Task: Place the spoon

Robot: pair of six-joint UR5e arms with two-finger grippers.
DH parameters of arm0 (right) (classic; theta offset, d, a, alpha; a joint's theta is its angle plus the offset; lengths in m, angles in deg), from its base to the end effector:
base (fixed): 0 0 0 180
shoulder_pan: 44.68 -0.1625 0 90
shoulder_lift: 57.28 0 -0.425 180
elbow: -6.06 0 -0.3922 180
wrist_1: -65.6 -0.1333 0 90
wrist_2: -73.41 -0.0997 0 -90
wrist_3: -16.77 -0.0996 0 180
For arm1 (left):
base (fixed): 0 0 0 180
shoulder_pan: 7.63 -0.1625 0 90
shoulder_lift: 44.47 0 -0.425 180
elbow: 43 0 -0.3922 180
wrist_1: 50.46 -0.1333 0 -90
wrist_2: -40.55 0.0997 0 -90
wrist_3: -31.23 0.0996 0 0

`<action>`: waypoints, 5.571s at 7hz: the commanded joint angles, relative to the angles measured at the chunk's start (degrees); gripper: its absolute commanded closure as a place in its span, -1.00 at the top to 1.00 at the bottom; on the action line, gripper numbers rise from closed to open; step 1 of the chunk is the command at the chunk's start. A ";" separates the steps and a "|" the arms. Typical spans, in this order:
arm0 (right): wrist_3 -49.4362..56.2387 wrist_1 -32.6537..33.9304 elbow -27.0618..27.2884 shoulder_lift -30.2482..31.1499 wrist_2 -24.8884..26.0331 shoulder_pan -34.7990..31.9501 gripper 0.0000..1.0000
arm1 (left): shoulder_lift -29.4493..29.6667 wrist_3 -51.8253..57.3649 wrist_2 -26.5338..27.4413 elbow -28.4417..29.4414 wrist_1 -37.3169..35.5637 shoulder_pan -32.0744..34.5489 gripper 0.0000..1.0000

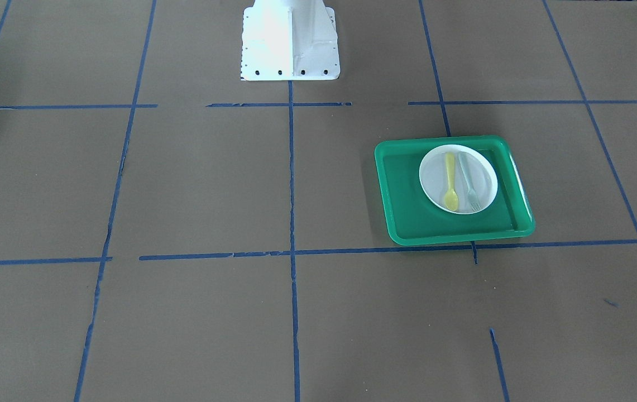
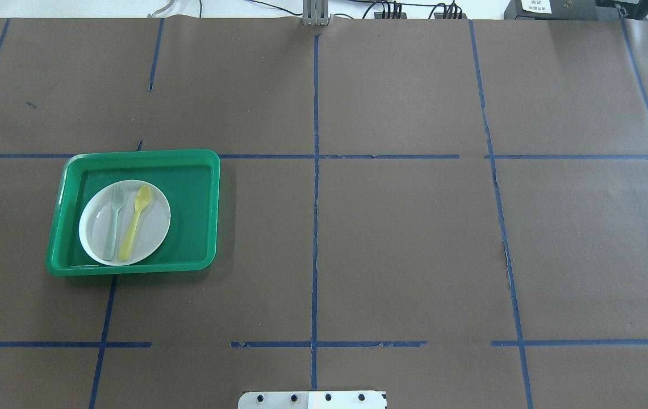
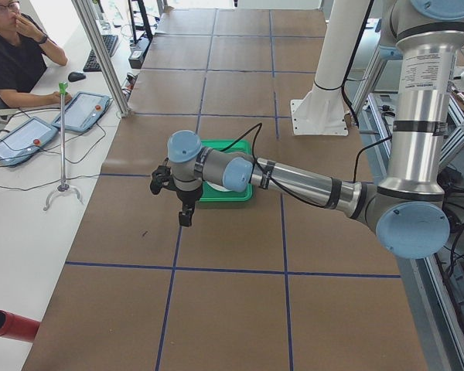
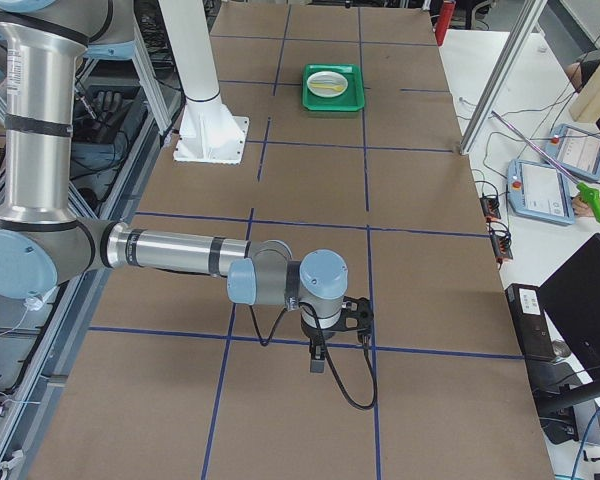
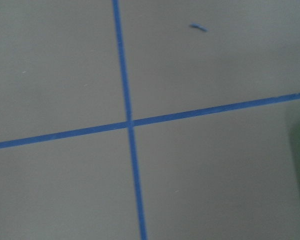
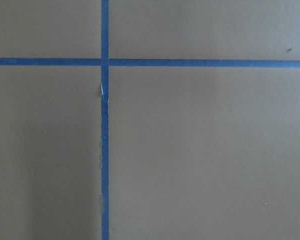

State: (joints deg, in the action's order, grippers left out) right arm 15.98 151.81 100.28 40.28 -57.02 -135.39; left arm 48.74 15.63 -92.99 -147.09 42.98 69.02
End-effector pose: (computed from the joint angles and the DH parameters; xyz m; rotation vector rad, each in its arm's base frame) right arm 0.0741 -0.4350 0.6817 0.0070 -0.7057 0.0223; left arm 0.0564 -0.5180 0.5024 0.1455 0.8133 0.1005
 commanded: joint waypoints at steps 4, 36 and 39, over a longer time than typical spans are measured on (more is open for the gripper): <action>0.00 0.01 0.00 0.00 0.00 0.00 1.00 | 8.73 -28.66 6.00 -5.25 1.92 -20.45 1.00; 0.00 0.01 0.00 0.00 0.00 0.00 1.00 | 17.50 -42.99 11.46 0.00 1.92 -32.17 -1.00; 0.00 0.01 0.00 0.00 0.00 0.00 1.00 | 22.18 -47.06 11.64 7.29 5.85 -34.90 -1.00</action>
State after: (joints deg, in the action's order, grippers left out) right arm 15.98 151.82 100.28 40.28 -57.02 -135.39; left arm 68.99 -30.24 -81.41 -143.90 46.27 34.90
